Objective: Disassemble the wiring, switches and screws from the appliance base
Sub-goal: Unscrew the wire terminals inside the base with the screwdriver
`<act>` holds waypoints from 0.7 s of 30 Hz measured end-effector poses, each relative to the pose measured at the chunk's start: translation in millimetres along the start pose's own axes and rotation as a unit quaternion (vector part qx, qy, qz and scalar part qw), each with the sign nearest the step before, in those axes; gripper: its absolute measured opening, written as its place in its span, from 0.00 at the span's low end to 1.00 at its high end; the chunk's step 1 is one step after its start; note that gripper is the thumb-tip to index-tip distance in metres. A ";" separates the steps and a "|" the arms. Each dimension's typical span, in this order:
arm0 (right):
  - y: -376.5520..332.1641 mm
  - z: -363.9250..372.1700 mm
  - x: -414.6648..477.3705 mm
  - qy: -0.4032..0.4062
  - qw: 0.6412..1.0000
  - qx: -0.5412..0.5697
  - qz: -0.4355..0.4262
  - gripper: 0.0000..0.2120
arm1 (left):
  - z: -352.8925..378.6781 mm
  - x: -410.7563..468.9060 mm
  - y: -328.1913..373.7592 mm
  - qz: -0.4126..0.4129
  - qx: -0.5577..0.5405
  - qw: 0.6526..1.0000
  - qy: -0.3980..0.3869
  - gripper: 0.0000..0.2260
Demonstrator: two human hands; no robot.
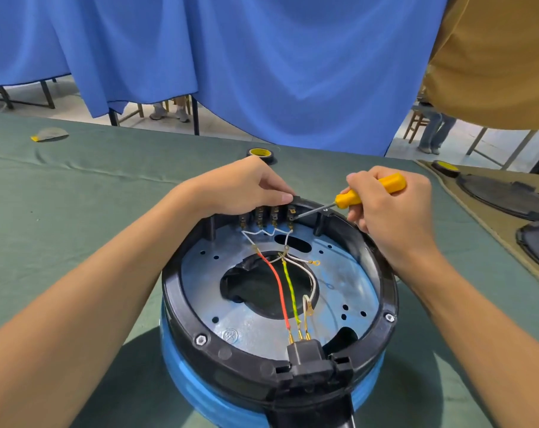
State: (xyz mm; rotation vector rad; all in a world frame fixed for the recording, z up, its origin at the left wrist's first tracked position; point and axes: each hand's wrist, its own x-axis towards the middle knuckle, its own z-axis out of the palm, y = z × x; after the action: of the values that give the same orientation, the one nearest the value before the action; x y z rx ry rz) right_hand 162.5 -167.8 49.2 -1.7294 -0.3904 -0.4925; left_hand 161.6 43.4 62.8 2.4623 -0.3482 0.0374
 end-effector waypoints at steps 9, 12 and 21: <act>-1.9 0.2 -1.2 -0.020 0.996 -0.083 -0.037 0.15 | 0.1 1.1 -1.4 -0.019 -0.005 1.000 0.016 0.08; -4.3 0.6 2.0 -0.037 0.995 -0.082 -0.033 0.15 | -1.3 0.7 0.1 -0.025 0.001 1.000 0.011 0.08; -11.4 35.8 35.4 -0.081 0.993 -0.069 0.045 0.12 | -1.0 -1.1 4.3 -0.018 0.004 1.000 0.008 0.07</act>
State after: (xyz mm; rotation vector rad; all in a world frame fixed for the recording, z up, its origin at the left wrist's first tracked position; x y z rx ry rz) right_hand 190.9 -130.6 70.9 -1.9188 -0.3992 -0.3218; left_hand 159.5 41.0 66.0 2.4735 -0.2976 0.0445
